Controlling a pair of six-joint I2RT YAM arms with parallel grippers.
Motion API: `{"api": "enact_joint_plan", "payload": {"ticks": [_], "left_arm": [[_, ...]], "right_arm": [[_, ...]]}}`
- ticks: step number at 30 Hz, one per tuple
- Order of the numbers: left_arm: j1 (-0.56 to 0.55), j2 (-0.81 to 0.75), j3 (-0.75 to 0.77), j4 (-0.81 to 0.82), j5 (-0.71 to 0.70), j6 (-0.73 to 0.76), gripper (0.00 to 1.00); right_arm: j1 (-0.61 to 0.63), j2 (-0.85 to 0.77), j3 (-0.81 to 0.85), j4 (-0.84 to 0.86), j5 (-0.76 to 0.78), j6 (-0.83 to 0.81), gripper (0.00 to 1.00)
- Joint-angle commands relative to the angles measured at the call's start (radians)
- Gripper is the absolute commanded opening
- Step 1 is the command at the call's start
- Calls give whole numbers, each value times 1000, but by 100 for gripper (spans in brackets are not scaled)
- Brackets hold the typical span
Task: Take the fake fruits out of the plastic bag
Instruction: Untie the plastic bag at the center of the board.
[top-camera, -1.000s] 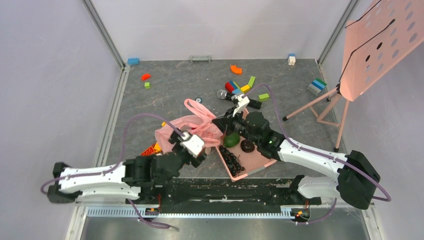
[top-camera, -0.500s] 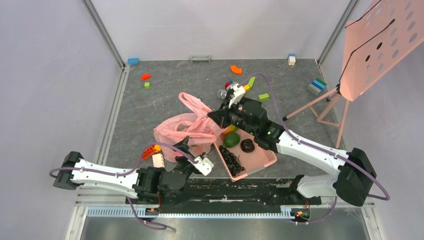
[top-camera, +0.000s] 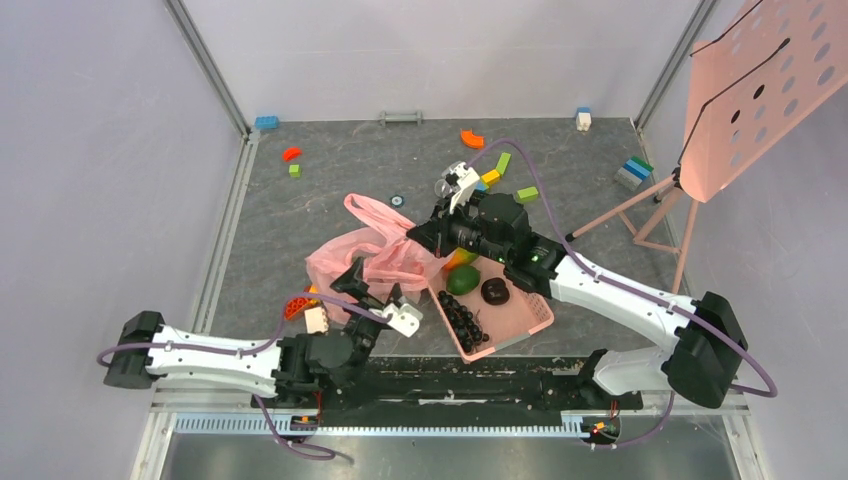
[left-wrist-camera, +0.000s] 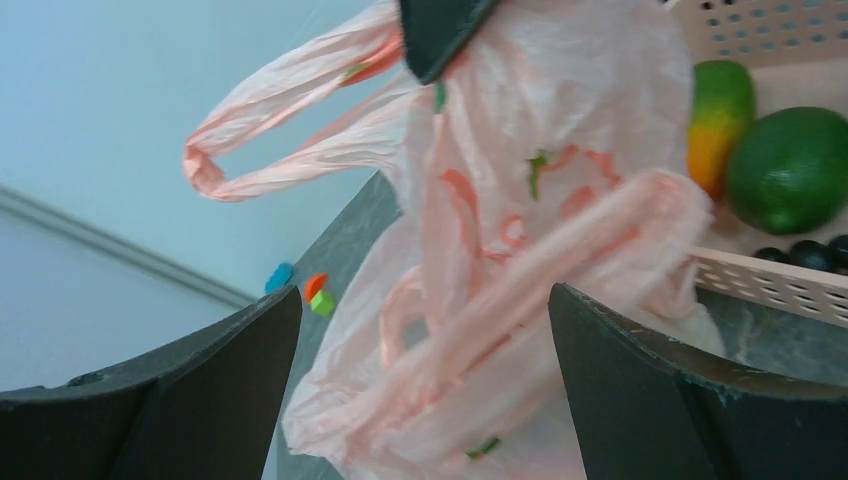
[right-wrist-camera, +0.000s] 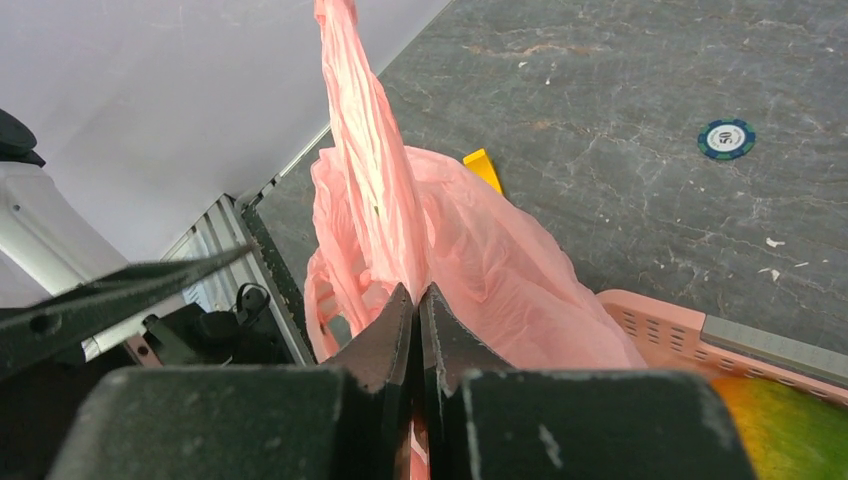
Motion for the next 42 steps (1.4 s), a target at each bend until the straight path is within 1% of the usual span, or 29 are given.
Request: {"api": "enact_joint_plan", "payload": {"ticks": [1,6,8,12,14,16,19,22,26,30,33,37,39,40,42], "left_arm": [[80,28,26,135,32,86,100],[93,119,59,61,65,46,100],[92,133,65,30,74,27,100],[66,66,119,-179,168,-110,100],[65,6,159,-300,246,-185,100],[64,-41,190,-409,300,-224,100],[64,-40,240,-548,335,-269,100],[65,-2,257,-615,352,-281,100],[64,38,259,-639,381,-290,100],[65,24,253,-640,405,-295,100],[64,19,242,-614,326,-273,100],[66,25,215,-502,185,-200,99],[70,29,192,-414,136,-154,91],[72,34,185,-384,117,-137,89],[80,51,179,-350,110,-123,88]], "right_arm": [[-4,-28,37,-4,-31,6,2],[-4,-42,56,-31,-30,-10,3],[-3,-41,72,-42,-27,-20,3],[-5,-22,118,-85,1,-49,3],[-6,-8,135,-103,12,-62,4],[-8,-1,145,-111,14,-69,4],[-10,7,150,-111,11,-73,4],[-10,9,152,-111,9,-75,4],[-13,9,150,-113,0,-80,5],[-15,9,146,-117,-3,-84,5],[-15,11,143,-115,-7,-83,5],[-15,14,137,-106,-25,-79,5],[-14,17,136,-104,-33,-77,5],[-15,14,136,-104,-36,-77,5],[-14,9,133,-103,-38,-75,5]]}}
